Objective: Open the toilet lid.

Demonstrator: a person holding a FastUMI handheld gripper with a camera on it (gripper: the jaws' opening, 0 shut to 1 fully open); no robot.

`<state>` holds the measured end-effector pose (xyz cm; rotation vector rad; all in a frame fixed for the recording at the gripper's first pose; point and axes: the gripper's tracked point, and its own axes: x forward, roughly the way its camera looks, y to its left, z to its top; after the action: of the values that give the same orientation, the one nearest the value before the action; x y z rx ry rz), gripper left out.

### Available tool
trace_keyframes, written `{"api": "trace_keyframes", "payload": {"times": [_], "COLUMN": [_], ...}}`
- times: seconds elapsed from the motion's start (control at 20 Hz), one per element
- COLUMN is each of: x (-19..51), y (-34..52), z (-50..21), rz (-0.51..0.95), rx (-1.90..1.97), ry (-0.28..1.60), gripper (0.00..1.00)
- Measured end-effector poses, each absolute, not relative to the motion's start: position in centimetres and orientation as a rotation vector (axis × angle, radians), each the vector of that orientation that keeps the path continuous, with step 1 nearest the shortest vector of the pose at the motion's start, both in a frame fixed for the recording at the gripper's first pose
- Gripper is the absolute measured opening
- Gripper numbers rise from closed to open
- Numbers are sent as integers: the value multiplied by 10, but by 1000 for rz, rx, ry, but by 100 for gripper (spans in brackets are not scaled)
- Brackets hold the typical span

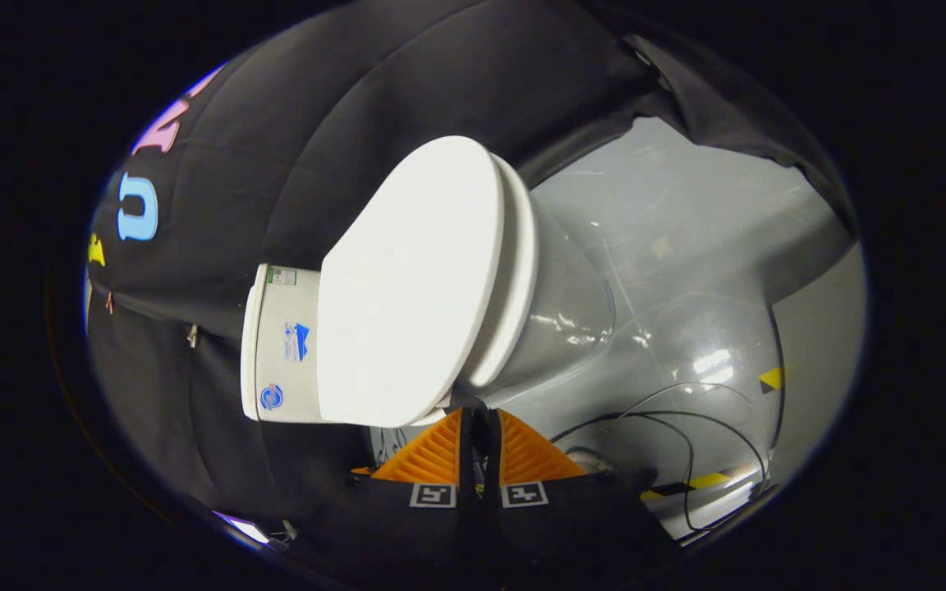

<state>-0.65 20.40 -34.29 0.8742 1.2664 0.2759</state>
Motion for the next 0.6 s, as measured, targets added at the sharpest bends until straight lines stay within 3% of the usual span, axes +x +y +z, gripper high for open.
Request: {"api": "trace_keyframes", "payload": {"times": [0.6], "x": [25], "y": [232], "z": [-181], "rz": [357], "rx": [630], "ry": [986], "gripper": [6]}}
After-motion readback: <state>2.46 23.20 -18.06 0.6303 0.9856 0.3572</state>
